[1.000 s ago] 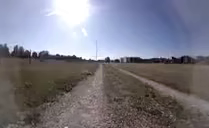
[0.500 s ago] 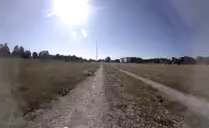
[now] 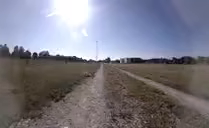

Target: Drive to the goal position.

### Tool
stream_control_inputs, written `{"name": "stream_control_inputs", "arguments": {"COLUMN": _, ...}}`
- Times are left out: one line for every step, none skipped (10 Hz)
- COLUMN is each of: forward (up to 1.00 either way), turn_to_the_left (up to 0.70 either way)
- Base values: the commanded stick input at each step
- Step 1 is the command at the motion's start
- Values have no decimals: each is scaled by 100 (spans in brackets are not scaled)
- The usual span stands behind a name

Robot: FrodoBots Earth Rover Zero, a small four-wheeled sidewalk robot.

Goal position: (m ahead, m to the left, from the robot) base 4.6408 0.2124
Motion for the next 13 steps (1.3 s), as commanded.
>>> {"name": "stream_control_inputs", "arguments": {"forward": 50, "turn_to_the_left": 0}}
{"name": "stream_control_inputs", "arguments": {"forward": 50, "turn_to_the_left": 0}}
{"name": "stream_control_inputs", "arguments": {"forward": 50, "turn_to_the_left": 0}}
{"name": "stream_control_inputs", "arguments": {"forward": 50, "turn_to_the_left": 0}}
{"name": "stream_control_inputs", "arguments": {"forward": 50, "turn_to_the_left": 0}}
{"name": "stream_control_inputs", "arguments": {"forward": 50, "turn_to_the_left": 0}}
{"name": "stream_control_inputs", "arguments": {"forward": 50, "turn_to_the_left": 0}}
{"name": "stream_control_inputs", "arguments": {"forward": 50, "turn_to_the_left": 0}}
{"name": "stream_control_inputs", "arguments": {"forward": 50, "turn_to_the_left": 0}}
{"name": "stream_control_inputs", "arguments": {"forward": 50, "turn_to_the_left": 0}}
{"name": "stream_control_inputs", "arguments": {"forward": 50, "turn_to_the_left": 0}}
{"name": "stream_control_inputs", "arguments": {"forward": 50, "turn_to_the_left": 0}}
{"name": "stream_control_inputs", "arguments": {"forward": 50, "turn_to_the_left": 0}}
